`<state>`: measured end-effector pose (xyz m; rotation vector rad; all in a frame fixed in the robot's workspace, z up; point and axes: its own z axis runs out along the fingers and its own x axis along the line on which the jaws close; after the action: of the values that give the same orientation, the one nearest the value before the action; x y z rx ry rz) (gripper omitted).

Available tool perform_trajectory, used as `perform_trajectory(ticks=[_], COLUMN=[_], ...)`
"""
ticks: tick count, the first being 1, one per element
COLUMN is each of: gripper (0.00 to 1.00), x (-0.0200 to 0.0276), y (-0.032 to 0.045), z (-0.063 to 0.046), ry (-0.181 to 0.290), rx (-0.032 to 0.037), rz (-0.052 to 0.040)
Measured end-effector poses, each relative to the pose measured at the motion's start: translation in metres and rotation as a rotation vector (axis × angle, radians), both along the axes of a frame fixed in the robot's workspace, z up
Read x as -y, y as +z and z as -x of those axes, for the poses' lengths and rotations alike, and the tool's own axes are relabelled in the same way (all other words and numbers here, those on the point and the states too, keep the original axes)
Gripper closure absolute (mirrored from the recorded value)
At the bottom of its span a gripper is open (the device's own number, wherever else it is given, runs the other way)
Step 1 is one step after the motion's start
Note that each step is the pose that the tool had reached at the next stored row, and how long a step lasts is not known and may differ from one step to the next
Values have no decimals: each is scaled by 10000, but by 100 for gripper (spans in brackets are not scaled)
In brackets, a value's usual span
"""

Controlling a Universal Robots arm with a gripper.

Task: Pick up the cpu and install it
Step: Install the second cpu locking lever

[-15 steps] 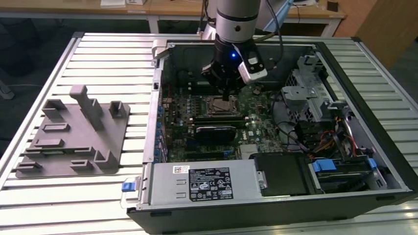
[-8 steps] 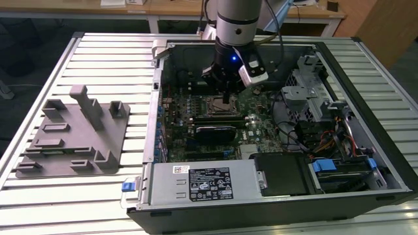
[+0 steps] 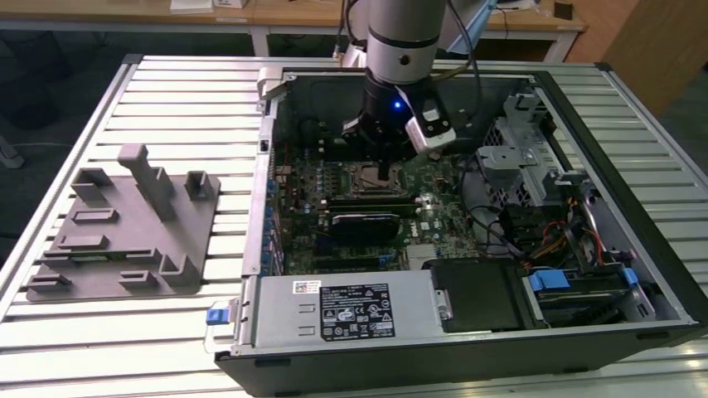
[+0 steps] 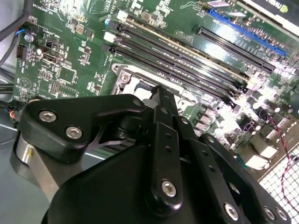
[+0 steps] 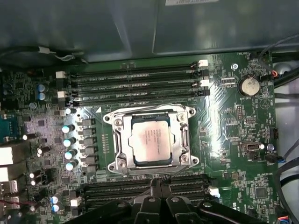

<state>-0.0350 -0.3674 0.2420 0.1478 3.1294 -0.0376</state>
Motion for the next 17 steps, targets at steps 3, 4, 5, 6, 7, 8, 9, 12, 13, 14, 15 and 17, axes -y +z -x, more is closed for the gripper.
perform_trajectory(ticks=[3, 4, 5, 6, 7, 8, 9, 12, 13, 14, 15, 17], gripper=[89, 89, 89, 89, 89, 89, 89, 89, 89, 89, 89, 89], x=[18, 21, 24, 27, 31, 33, 36, 43, 45, 46, 46, 46], y=[-13, -18, -22, -25, -29, -32, -35, -44, -47, -48, -48, -48], z=[2, 3, 5, 6, 9, 13, 17, 27, 30, 31, 31, 31], ry=[65, 106, 156, 206, 246, 270, 285, 301, 305, 306, 306, 306], rx=[0, 1, 0, -1, 0, -1, -1, 0, 0, -1, -1, -1], rz=[-7, -11, -11, -11, -11, -10, -10, -11, -10, -10, -10, -9])
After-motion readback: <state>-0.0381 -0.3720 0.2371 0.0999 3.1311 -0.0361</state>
